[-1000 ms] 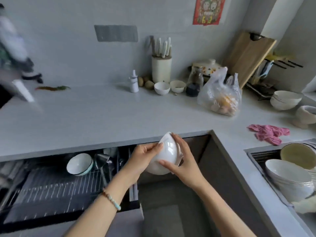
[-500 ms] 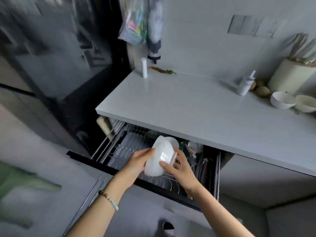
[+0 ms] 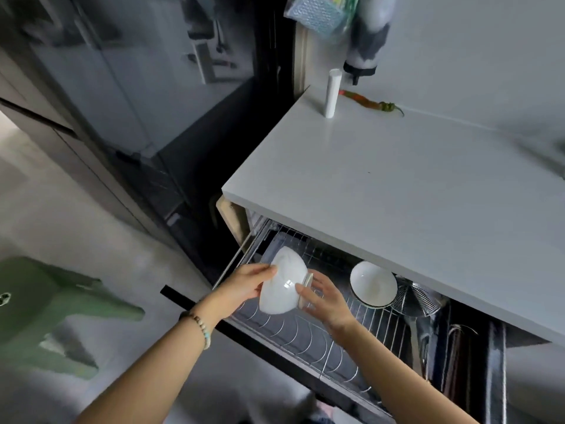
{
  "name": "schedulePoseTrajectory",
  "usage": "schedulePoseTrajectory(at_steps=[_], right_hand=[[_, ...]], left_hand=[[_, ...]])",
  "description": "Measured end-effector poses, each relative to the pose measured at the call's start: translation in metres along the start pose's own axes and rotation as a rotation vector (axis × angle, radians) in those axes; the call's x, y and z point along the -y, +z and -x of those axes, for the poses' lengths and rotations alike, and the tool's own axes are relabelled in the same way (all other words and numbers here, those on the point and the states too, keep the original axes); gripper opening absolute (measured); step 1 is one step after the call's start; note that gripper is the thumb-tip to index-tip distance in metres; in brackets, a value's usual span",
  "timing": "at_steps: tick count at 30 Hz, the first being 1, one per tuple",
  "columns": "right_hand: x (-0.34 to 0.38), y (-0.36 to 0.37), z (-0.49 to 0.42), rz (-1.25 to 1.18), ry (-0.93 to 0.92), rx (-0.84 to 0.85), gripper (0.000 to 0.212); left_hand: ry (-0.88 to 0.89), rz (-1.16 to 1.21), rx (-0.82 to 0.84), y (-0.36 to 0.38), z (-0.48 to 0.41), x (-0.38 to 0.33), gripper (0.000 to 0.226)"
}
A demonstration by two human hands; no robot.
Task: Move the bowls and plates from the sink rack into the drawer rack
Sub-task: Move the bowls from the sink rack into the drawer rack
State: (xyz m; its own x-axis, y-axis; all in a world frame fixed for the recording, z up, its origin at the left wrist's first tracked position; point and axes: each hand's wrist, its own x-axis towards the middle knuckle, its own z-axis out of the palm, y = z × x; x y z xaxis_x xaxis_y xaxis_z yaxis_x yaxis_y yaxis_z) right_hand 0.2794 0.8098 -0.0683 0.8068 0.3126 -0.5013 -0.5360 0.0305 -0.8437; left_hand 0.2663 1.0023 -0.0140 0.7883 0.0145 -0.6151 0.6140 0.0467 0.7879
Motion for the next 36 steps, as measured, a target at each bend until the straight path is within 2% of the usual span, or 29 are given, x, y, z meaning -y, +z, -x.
schedulePoseTrajectory(at_steps=[11,17,19,30,36], right_hand=[[-0.085,0.073,-0.092,-0.036,0.174,-0.038,0.023],[-0.118,0.071,-0.118,-0.044,0.237,-0.058,0.044],[-0.124,0.068,-0.124,-0.057,0.273,-0.067,0.045],[-0.15,0.064,-0.14,-0.137,0.38,0.045,0.046],[-0.168,0.07,-0.144,-0.169,0.425,0.07,0.067]], left_hand=[[-0.218,-0.324,0.215,-0.118,-0.113,0.05,0.04],[-0.305,-0.505,0.344,-0.135,-0.151,0.071,0.045],[-0.301,-0.554,0.368,-0.135,-0.158,0.075,0.044],[-0.348,-0.688,0.439,-0.138,-0.176,0.085,0.037],[-0.354,-0.751,0.399,-0.134,-0.178,0.09,0.038]])
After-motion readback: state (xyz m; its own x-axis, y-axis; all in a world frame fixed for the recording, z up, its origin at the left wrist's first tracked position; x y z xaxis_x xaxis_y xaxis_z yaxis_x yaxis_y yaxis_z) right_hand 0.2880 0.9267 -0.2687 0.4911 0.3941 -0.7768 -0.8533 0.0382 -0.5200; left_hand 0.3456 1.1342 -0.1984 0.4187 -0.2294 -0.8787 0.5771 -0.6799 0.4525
